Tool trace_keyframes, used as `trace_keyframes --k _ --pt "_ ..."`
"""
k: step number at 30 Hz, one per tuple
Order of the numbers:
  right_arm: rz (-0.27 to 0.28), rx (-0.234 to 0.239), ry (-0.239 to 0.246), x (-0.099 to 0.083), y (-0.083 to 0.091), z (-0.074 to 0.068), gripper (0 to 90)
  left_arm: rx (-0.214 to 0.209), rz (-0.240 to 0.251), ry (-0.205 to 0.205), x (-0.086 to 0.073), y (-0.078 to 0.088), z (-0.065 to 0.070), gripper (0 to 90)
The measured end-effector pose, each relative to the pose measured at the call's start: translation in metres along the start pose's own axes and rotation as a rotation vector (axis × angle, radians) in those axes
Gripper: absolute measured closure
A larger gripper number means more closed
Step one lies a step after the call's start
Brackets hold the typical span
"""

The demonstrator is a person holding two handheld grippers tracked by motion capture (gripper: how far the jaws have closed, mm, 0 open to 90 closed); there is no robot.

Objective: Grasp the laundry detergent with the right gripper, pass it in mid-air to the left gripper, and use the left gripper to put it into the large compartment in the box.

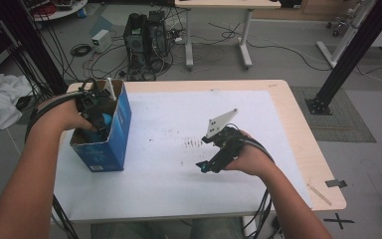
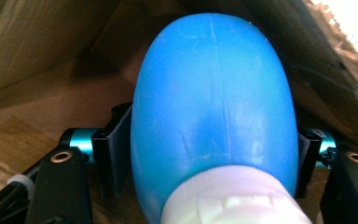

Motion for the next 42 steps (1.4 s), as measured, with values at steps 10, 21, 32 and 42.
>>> trace_keyframes --k 10,21,32,42 --pt "-0.003 0.002 0.001 0.001 0.000 0.000 13.1 -0.010 0.016 -0.016 -0.002 0.008 0.006 30.8" --pt "0.002 0.001 0.001 0.002 0.005 0.000 13.0 0.014 0.016 -0.036 -0.001 0.023 0.012 29.3" --pt "0.004 -0.001 0.002 0.002 0.006 0.002 13.1 0.031 0.023 -0.052 -0.004 0.043 0.014 25.4" --pt "0.002 -0.002 -0.009 0.004 0.008 0.002 13.1 0.038 0.054 -0.060 -0.010 0.061 0.018 23.5"
Point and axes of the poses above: each handheld gripper's, and its own axes: y roughly backward along the jaws, x roughly out of its top, z roughly to its right, the point moved 1 cm from there along -y, roughly forward along the jaws, and after that the axes turned 4 degrees about z, right-handed, at the moved point
